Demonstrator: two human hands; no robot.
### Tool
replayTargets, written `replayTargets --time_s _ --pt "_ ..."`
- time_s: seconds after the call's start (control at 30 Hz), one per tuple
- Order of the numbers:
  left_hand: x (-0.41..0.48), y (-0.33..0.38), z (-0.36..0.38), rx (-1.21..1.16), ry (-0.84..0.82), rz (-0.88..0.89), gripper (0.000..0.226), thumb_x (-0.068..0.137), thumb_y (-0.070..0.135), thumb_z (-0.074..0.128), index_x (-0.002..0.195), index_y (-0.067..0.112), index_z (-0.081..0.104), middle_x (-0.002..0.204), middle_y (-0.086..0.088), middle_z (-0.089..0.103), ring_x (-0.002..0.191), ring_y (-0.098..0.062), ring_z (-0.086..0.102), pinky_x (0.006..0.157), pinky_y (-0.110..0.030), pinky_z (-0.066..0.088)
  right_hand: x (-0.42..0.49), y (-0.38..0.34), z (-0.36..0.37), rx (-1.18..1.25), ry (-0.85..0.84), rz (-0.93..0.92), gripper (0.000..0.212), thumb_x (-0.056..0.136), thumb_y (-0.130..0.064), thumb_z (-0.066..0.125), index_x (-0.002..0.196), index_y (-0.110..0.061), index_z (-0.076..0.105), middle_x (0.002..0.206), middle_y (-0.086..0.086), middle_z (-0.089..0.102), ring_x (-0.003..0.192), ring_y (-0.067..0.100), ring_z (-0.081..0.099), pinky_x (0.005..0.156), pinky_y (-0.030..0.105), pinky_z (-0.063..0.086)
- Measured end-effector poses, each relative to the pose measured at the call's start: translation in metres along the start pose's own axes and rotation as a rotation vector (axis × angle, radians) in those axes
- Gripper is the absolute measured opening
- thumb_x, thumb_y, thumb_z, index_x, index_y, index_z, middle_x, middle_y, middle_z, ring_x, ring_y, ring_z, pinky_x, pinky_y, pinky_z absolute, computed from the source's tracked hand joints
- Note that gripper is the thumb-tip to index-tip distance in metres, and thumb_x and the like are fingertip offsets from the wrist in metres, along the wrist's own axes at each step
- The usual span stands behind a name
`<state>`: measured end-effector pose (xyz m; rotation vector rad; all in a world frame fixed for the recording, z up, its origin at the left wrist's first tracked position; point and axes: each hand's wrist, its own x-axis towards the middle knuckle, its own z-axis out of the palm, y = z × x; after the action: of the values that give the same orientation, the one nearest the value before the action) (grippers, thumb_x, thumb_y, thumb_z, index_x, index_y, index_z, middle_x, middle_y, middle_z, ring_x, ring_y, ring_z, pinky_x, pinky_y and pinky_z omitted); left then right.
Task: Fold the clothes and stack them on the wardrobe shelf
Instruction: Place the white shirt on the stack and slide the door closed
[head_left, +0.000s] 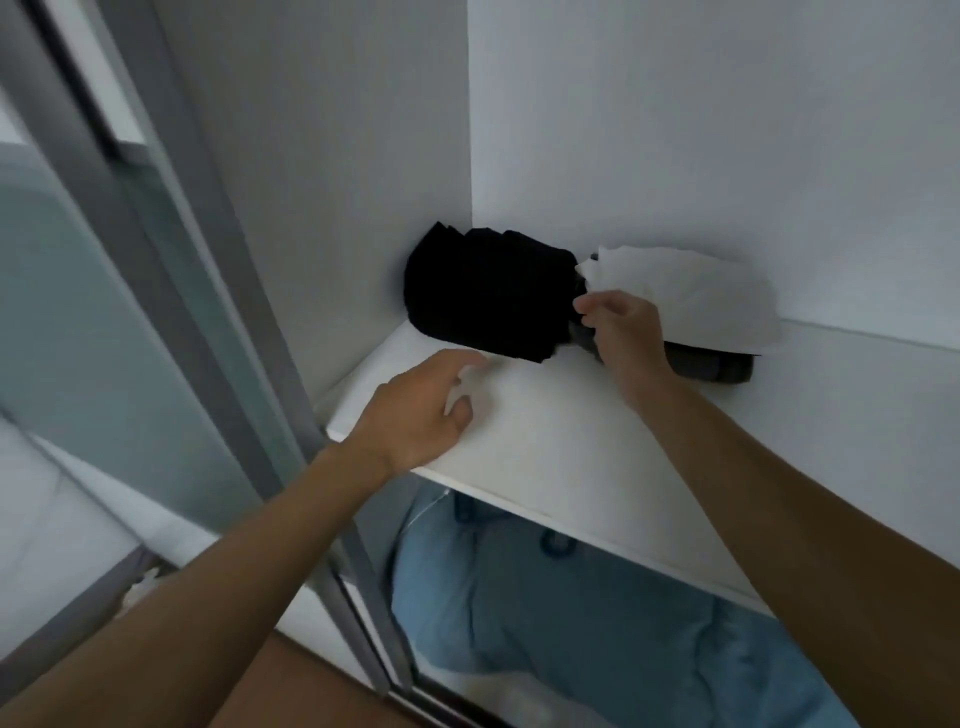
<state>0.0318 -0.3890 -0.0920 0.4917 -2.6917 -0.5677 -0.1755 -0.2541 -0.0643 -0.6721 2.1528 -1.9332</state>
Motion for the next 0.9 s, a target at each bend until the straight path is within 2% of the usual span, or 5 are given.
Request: replayTargets --time_s 0.23,0.4,0.53,0.7,0.9 --pt "-0.129 -0.059 -0.096 -0.093 0.384 -0.301 0.030 0.082 0.031 0.043 0.108 0.033 0.058 0.080 0.015 0.073 0.079 -0.014 0.069 0.079 -0.039 0.056 -0.103 -0.101 0.142 0.033 -0.372 -0.239 0.025 0.094 -0.013 0.060 0.118 -0.011 0.066 0.109 0.006 0.071 0.091 0.009 0.065 0.083 0.025 0.052" --pt "-0.127 -0.096 -0.103 -0.321 0.141 -0.419 0.054 0.094 0.011 0.057 0.145 0.010 0.040 0.135 -0.005 0.055 0.125 -0.026 0.054 0.106 -0.031 0.040 -0.136 -0.131 0.220 -0.195 -0.493 -0.353 0.067 0.094 -0.029 0.063 0.151 -0.021 0.030 0.145 0.002 0.050 0.125 0.019 0.056 0.105 0.037 0.046" --pt "-0.104 -0.103 -0.094 -0.401 0.105 -0.408 0.052 0.088 0.012 0.061 0.137 0.011 0.043 0.125 -0.001 0.053 0.123 -0.026 0.054 0.092 -0.025 0.039 -0.131 -0.133 0.246 -0.327 -0.348 -0.319 0.039 0.095 -0.027 0.062 0.129 -0.013 0.048 0.114 0.001 0.061 0.106 0.022 0.063 0.082 0.029 0.045" --pt "-0.106 -0.109 -0.088 -0.406 0.106 -0.396 0.041 0.071 0.017 0.053 0.112 0.014 0.047 0.105 -0.003 0.055 0.095 -0.023 0.060 0.090 -0.043 0.053 -0.127 -0.131 0.248 -0.410 -0.326 -0.322 0.021 0.093 -0.031 0.064 0.101 -0.016 0.053 0.093 -0.003 0.058 0.085 0.014 0.058 0.068 0.026 0.043" --pt "-0.113 -0.093 -0.084 -0.190 -0.034 -0.390 0.031 0.073 0.032 0.052 0.098 0.018 0.061 0.097 0.003 0.066 0.088 -0.019 0.062 0.078 -0.033 0.051 -0.135 -0.127 0.223 -0.426 -0.282 -0.298 0.029 0.090 -0.031 0.067 0.079 -0.024 0.041 0.078 -0.011 0.045 0.067 0.007 0.046 0.056 0.025 0.032"
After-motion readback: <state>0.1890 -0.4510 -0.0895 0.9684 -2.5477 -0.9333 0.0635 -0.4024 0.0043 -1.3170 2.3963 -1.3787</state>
